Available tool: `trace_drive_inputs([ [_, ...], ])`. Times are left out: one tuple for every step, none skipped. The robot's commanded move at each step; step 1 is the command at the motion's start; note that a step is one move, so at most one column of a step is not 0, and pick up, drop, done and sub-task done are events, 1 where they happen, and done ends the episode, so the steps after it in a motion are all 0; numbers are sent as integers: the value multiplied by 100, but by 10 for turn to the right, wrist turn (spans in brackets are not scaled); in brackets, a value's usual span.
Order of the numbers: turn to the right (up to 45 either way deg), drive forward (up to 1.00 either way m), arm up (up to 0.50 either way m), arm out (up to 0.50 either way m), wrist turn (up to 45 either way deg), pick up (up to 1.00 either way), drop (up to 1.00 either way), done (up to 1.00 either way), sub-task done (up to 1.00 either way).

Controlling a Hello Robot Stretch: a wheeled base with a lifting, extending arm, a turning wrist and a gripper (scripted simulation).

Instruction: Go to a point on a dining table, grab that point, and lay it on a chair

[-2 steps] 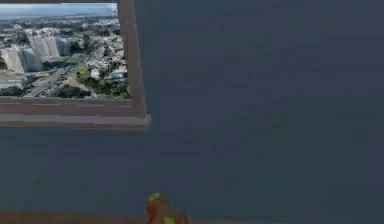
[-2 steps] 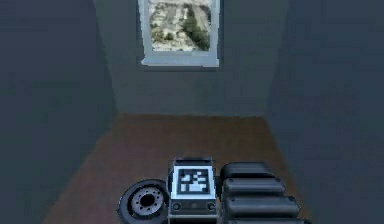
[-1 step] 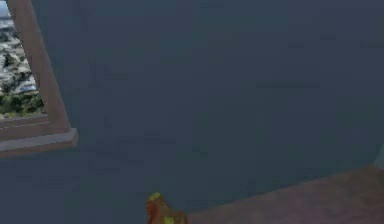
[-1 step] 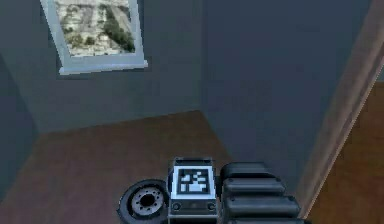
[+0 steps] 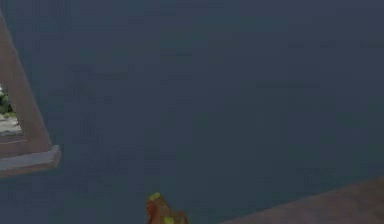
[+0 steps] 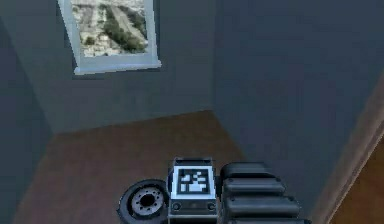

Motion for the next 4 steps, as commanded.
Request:
trace_drive_inputs([
  [-450, 0, 0, 0, 0, 0, 0, 0, 0],
  [0, 45, 0, 0, 0, 0, 0, 0, 0],
  [-450, 0, 0, 0, 0, 0, 0, 0, 0],
  [-390, 0, 0, 0, 0, 0, 0, 0, 0],
])
